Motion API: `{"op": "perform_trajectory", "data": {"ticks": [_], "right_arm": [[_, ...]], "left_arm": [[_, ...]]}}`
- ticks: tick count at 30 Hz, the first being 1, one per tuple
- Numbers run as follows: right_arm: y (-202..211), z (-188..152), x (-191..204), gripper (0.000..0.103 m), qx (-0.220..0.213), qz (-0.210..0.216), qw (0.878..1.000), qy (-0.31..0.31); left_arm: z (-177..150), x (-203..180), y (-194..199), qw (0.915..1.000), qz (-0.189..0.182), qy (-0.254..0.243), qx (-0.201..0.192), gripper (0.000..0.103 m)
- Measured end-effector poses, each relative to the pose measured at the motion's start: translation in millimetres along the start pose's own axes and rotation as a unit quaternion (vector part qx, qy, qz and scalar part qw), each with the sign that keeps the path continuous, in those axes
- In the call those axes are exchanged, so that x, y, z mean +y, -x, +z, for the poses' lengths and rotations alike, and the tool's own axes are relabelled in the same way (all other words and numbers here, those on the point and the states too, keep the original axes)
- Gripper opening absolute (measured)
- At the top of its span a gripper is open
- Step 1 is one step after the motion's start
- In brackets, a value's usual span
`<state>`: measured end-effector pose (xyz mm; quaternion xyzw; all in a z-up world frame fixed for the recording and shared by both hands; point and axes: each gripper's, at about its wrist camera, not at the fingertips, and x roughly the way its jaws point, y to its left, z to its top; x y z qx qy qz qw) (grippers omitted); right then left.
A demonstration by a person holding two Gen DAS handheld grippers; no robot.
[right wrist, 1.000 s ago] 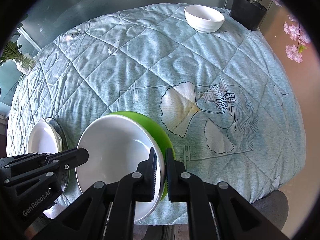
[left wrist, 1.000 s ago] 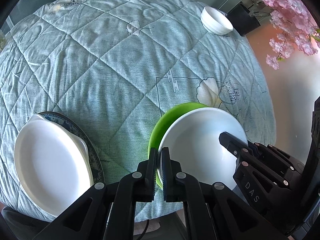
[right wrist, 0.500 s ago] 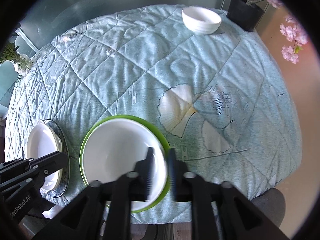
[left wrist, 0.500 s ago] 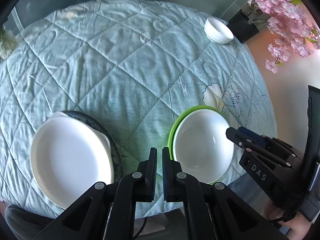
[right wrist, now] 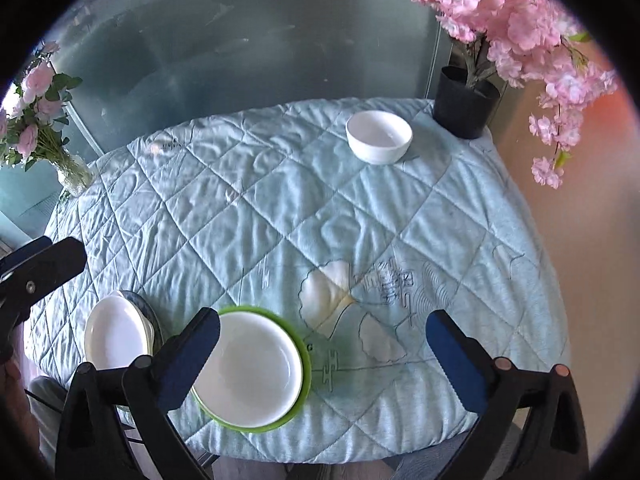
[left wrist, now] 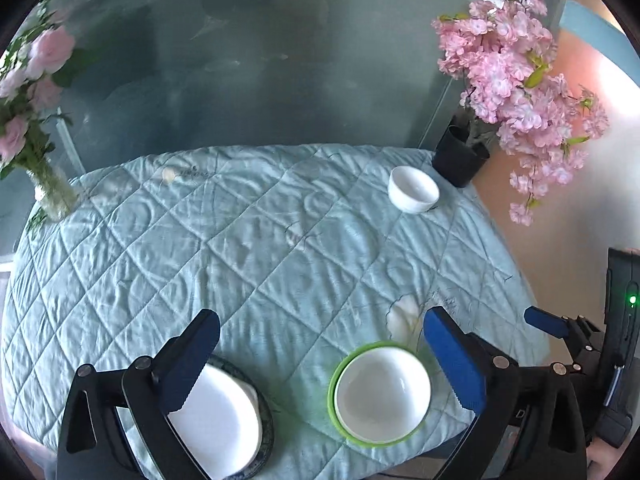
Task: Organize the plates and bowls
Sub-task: 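Open the right gripper and withdraw from the nested bowls, then reach the right gripper to the other white bowl and grasp its rim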
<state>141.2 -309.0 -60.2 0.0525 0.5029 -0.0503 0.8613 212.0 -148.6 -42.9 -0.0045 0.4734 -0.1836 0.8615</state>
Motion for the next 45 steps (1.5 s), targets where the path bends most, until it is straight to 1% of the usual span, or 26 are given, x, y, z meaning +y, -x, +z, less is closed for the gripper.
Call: {"op": "perform_trajectory", "data": {"ticks": [4,6,9,11,15,18,20,22,25,28,32,34,36,37,38,39,40,41,42,43,44,45], "right_arm": [[-3,10,-17,0.102,-0.008,-0.002,1.0,-0.017],[-6,17,-28,0.102,-0.01,-0.003,1.0,-0.024],[-19,31,-47,0.102,-0.005,-0.001,0.999,-0.038],[-28,41,-59,0.102,0.0,0.01,0.999,-0.051],[-52,67,-84,0.102,0.013,0.028,0.997,-0.067],[-72,92,-102,0.102,0.034,0.063,0.995,-0.064],[-84,111,-118,0.102,0.039,0.071,0.995,-0.063],[-100,128,-132,0.102,0.051,0.078,0.994,-0.063],[-135,147,-153,0.102,0.081,0.09,0.99,-0.077],[-165,164,-167,0.102,0.099,0.099,0.985,-0.097],[-197,183,-177,0.102,0.117,0.105,0.979,-0.128],[-208,191,-177,0.102,0.121,0.1,0.98,-0.125],[-216,195,-176,0.097,0.126,0.087,0.981,-0.116],[-221,196,-176,0.09,0.132,0.084,0.981,-0.117],[-225,196,-176,0.079,0.139,0.082,0.98,-0.119],[-229,197,-177,0.071,0.144,0.078,0.979,-0.122],[-233,198,-177,0.055,0.147,0.07,0.979,-0.122],[-235,200,-176,0.05,0.148,0.063,0.979,-0.122],[-237,200,-176,0.047,0.146,0.063,0.979,-0.125],[-238,202,-175,0.04,0.146,0.069,0.978,-0.129],[-241,203,-174,0.032,0.149,0.077,0.977,-0.131],[-243,204,-172,0.028,0.154,0.082,0.976,-0.132]], "left_arm": [[26,-10,-17,0.9999,-0.01,-0.004,0.007,0.102],[47,-20,-24,0.9998,-0.017,-0.009,0.009,0.102],[77,-34,-43,0.9999,-0.013,-0.008,0.008,0.102],[98,-43,-61,0.9997,-0.024,-0.004,0.01,0.102],[140,-60,-107,0.9986,-0.037,-0.008,0.038,0.102],[169,-73,-145,0.9966,-0.04,-0.019,0.069,0.102],[187,-80,-170,0.9946,-0.045,-0.023,0.091,0.102],[202,-85,-192,0.9931,-0.049,-0.025,0.103,0.102],[213,-87,-222,0.9913,-0.051,-0.021,0.12,0.102],[222,-89,-263,0.9876,-0.049,-0.016,0.148,0.102],[223,-94,-310,0.9811,-0.052,-0.023,0.185,0.101],[223,-95,-326,0.9797,-0.045,-0.022,0.194,0.1],[223,-96,-344,0.9778,-0.043,-0.017,0.204,0.098],[222,-95,-352,0.9774,-0.038,-0.015,0.207,0.094],[222,-96,-358,0.9771,-0.037,-0.013,0.209,0.091],[221,-95,-364,0.9764,-0.038,-0.013,0.212,0.085],[220,-96,-370,0.9753,-0.039,-0.015,0.217,0.077],[218,-97,-373,0.9742,-0.039,-0.018,0.222,0.074],[216,-99,-378,0.9724,-0.04,-0.023,0.229,0.068],[215,-101,-381,0.971,-0.042,-0.028,0.234,0.061],[215,-102,-383,0.9702,-0.042,-0.032,0.236,0.057],[214,-103,-385,0.9697,-0.044,-0.033,0.238,0.051]]}}
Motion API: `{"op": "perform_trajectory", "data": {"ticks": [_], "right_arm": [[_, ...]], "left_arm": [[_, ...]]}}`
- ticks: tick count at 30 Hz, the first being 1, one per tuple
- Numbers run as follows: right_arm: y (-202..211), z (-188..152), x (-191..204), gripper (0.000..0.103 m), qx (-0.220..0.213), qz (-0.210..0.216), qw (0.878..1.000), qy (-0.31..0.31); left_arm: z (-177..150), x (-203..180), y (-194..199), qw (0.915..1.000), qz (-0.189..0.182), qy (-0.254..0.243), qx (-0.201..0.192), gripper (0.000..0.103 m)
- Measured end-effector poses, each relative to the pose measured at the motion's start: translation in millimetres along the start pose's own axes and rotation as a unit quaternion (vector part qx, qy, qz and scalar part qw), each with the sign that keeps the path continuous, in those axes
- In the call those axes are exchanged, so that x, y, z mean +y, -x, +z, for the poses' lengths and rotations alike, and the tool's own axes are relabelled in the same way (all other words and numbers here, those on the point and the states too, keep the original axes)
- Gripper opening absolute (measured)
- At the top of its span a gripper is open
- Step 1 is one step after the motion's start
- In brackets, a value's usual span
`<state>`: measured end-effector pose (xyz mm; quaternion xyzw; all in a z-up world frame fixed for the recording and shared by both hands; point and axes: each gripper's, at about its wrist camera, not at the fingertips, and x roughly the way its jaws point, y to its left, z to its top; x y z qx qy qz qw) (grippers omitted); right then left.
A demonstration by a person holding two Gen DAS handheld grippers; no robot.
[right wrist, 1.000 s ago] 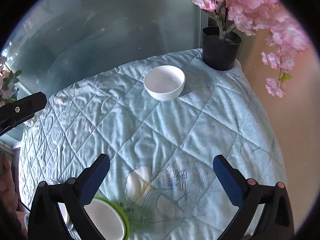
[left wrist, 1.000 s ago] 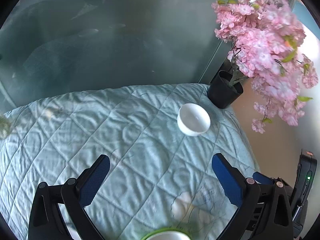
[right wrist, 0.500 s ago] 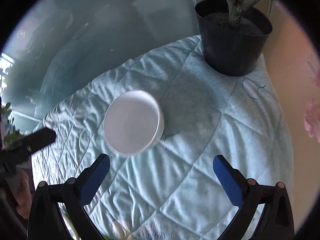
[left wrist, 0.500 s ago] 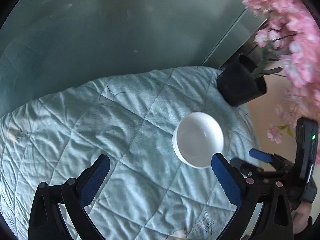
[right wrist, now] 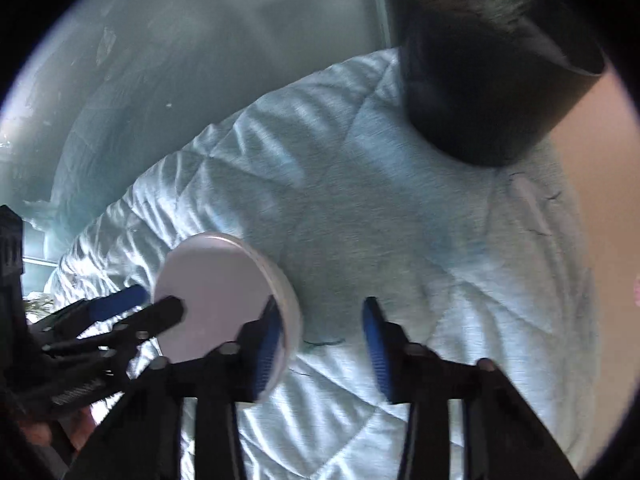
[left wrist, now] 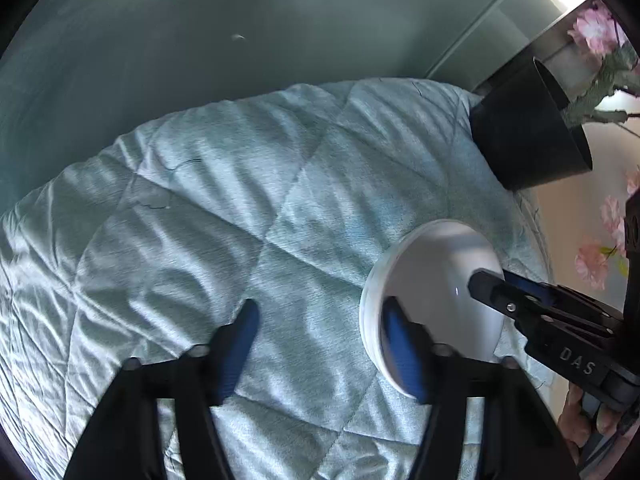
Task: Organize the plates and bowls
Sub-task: 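Reach the right gripper to the other white bowl and grasp its rim, then carry the white bowl into the nested bowls, lower it and open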
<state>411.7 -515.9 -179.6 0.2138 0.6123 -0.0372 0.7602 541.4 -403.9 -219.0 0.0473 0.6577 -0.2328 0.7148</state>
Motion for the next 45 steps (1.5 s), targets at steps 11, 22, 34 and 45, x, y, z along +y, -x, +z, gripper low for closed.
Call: {"op": "perform_trajectory", "data": {"ticks": [11,22,34,45], "right_arm": [[-5,-3,20,0.007,-0.002,-0.016,1.0,0.016],[70,-40,66,0.005,-0.045,-0.005,0.998,0.037],[147,-169,126,0.006,-0.082,-0.013,0.994,0.065],[160,-264,157,0.006,-0.086,-0.029,0.992,0.089]], "left_arm": [[-1,-30,-5,0.999,-0.003,-0.041,0.015,0.003],[-39,-31,115,0.9968,0.015,-0.055,-0.056,0.003],[-201,-13,216,0.9953,0.021,-0.057,-0.076,0.002],[-314,5,250,0.9947,0.018,-0.036,-0.095,0.002]]}}
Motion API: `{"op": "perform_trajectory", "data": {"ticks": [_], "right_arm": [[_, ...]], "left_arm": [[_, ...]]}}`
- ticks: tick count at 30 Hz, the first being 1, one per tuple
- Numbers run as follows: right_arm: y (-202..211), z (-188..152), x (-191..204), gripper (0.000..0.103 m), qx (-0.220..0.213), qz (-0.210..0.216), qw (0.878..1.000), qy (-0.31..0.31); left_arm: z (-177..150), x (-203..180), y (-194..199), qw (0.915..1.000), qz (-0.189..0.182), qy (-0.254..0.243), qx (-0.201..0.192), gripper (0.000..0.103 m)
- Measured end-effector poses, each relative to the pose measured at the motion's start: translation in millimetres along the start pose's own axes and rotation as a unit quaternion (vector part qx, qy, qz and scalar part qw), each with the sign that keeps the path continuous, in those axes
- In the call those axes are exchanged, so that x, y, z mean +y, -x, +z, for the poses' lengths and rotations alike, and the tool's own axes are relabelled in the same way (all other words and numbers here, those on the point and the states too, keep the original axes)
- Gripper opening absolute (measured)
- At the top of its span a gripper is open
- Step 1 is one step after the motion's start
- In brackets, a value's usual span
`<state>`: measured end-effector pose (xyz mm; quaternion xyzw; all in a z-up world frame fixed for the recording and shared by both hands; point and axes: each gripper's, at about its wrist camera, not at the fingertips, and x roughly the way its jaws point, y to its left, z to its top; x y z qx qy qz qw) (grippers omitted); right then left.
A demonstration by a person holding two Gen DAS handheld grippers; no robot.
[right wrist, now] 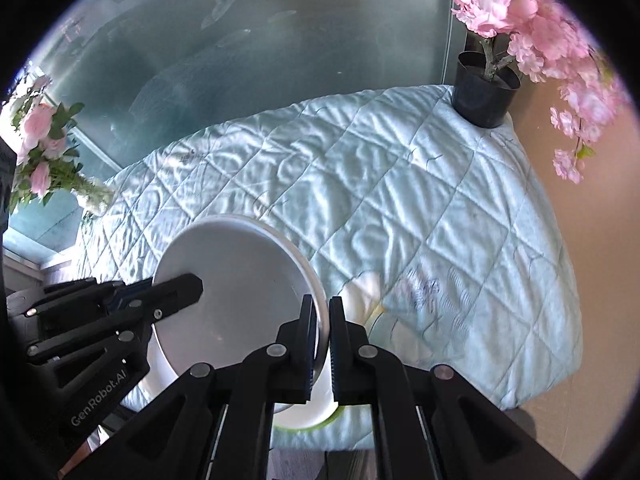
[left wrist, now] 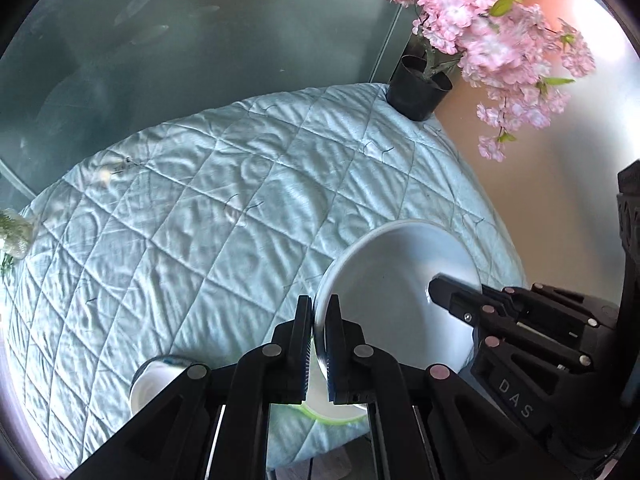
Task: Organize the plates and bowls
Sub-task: 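Carry the white bowl into the nested bowls, lower it and open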
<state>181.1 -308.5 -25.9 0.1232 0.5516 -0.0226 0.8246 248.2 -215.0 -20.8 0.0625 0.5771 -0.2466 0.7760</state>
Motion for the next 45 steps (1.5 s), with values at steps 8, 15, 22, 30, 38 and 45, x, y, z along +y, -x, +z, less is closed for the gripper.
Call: {"op": "perform_trajectory", "data": {"ticks": [8,15,22,30,38,45], "right_arm": [[2,-39,12,0.006,0.003,0.006,1.0,-0.002],[-5,-60,16,0.006,0.015,0.011,1.0,0.0],[-13,-69,20,0.006,0.022,0.011,1.0,0.005],[-25,-74,28,0.006,0.026,0.013,1.0,0.011],[-40,-76,38,0.006,0.039,0.01,0.999,0.024],[-50,-79,36,0.006,0.043,0.005,0.999,0.033]], "left_arm": [[-46,4,-1,0.9999,-0.001,0.008,0.013,0.002],[-69,6,-9,0.9994,0.001,0.022,0.025,0.002],[-78,12,-15,0.9988,0.006,0.035,0.033,0.002],[-90,27,-26,0.9978,0.008,0.052,0.041,0.002],[-97,41,-40,0.9965,0.007,0.065,0.052,0.002],[-101,46,-55,0.9948,-0.001,0.082,0.061,0.001]]}}
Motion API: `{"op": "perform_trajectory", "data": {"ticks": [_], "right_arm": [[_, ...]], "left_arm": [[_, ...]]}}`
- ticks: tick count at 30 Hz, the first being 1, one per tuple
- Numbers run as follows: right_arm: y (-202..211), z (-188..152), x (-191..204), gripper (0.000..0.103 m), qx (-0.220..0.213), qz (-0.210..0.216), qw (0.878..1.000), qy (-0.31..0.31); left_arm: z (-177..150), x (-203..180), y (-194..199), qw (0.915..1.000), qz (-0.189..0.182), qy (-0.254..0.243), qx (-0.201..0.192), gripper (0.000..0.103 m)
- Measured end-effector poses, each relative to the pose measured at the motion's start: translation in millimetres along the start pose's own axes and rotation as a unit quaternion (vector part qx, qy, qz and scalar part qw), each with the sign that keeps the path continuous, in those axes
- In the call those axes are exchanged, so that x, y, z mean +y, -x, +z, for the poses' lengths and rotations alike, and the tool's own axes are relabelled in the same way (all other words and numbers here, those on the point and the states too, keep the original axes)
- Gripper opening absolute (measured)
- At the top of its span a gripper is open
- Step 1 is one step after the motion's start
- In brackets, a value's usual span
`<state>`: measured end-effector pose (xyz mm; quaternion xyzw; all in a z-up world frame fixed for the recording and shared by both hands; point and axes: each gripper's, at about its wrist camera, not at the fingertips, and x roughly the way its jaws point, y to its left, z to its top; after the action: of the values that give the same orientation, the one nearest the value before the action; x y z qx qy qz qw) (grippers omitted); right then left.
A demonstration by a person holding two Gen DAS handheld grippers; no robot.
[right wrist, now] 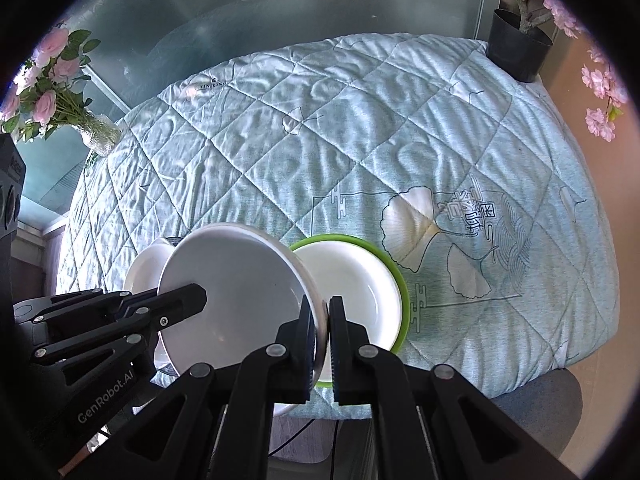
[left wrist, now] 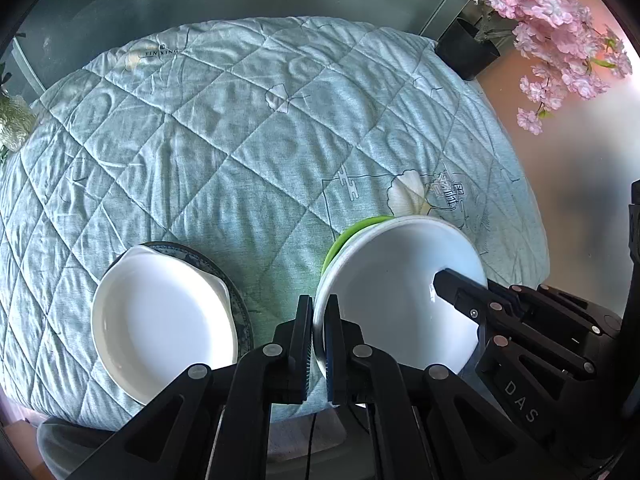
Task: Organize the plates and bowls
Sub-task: 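Carry the white bowl into the nested bowls, lower it and open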
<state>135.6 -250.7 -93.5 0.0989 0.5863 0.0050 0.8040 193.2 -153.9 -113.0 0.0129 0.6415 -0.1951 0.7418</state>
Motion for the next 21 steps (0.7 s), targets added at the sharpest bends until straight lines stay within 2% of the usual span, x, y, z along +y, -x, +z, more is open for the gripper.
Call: {"op": "perform_trajectory", "data": {"ticks": [7,21], "right_arm": [[-19,3,-7,0.006,0.019,0.007,1.0,0.006],[-38,7,-25,0.007,0.043,-0.02,0.999,-0.002]], "left_arm": [[1,4,-23,0.9994,-0.008,0.032,0.011,0.001],[9,0,-61,0.9974,-0.045,0.041,0.04,0.002]]}}
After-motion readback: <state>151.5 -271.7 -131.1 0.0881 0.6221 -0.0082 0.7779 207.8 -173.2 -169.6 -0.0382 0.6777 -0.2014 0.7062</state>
